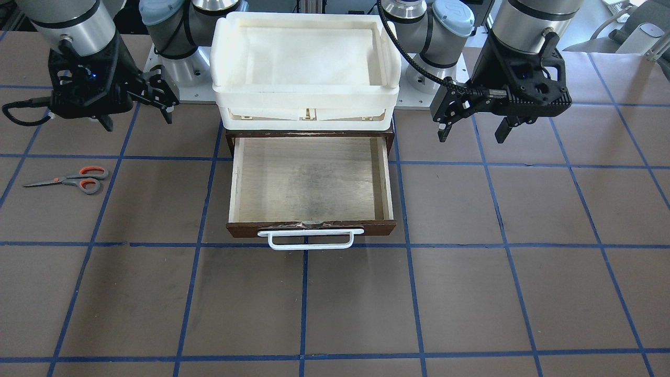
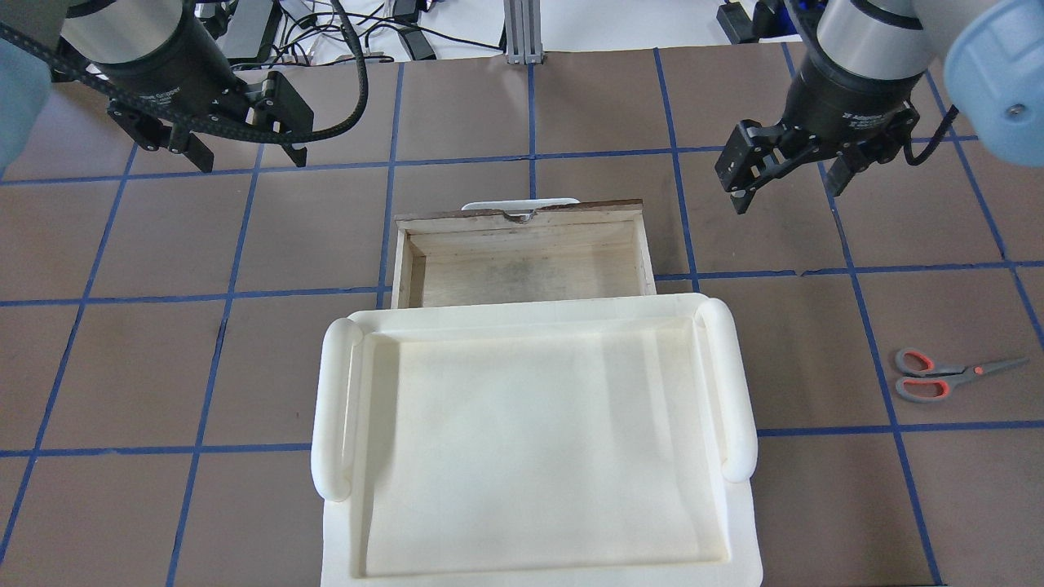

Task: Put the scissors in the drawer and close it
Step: 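Move the right gripper outward over the grey-and-orange scissors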

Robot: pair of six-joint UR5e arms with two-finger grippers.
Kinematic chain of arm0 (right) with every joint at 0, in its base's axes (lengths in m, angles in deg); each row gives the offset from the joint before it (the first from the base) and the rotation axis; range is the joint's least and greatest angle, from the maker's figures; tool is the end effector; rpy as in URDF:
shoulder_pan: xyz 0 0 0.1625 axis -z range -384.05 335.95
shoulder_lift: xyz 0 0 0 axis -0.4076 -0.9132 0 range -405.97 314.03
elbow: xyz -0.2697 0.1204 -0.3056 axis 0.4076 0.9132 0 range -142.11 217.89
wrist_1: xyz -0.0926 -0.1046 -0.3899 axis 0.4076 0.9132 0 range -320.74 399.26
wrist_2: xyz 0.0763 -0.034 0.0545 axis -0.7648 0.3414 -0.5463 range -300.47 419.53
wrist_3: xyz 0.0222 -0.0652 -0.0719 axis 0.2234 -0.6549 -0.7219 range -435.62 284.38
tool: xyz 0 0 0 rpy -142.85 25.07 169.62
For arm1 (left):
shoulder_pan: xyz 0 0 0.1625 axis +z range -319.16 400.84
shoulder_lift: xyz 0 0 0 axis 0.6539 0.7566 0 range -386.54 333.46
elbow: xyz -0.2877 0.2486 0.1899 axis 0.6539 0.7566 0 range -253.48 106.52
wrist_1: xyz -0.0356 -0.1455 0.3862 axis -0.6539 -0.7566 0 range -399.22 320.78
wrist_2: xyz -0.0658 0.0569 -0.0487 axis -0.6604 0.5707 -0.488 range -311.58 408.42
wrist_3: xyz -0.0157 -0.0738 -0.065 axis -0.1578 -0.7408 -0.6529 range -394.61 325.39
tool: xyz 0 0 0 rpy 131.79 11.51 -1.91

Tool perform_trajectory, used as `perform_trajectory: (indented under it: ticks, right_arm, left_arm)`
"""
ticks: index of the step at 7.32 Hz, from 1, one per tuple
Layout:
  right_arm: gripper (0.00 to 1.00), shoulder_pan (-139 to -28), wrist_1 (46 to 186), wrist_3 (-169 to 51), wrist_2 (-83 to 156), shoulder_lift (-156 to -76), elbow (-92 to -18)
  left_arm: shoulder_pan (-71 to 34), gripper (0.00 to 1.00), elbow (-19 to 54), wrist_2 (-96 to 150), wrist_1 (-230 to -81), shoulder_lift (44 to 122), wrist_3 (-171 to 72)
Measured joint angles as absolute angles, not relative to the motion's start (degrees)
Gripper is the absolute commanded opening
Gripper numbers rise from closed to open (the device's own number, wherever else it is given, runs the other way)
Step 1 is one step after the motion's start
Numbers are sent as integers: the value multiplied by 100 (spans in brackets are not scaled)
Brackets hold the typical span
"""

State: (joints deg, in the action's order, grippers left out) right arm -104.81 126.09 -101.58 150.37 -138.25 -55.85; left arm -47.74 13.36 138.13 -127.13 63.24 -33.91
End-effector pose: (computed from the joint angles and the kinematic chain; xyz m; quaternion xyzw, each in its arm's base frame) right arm 0.0551 -0.4816 0.4699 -0.1456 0.9885 0.0407 0.0052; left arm -0.1214 -0.5017 0.5211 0.0061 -0.9988 0.0479 0.0017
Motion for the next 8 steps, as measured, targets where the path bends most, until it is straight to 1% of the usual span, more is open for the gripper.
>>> perform_trajectory:
  ticks: [2,4,6,8]
  right_arm:
    - [100,-9772,12838,-11869,15089,-13831,-6032]
    - [100,-8926,13447,-14052,15163,-13838,-6753]
    - [100,-8028,14595,-16461,15224,-13833,-7667]
    - [100,-7287,15477,-18586,15191,-13788,-8365]
  left_arm:
    - [-4773,100,1336,13815,-12712,6325,-3391]
    - [-4775,100,1336,13819,-12717,6325,-3391]
    - [-4776,100,1336,13817,-12720,6323,-3391]
    - [-4776,100,1336,13816,-12720,6320,-3391]
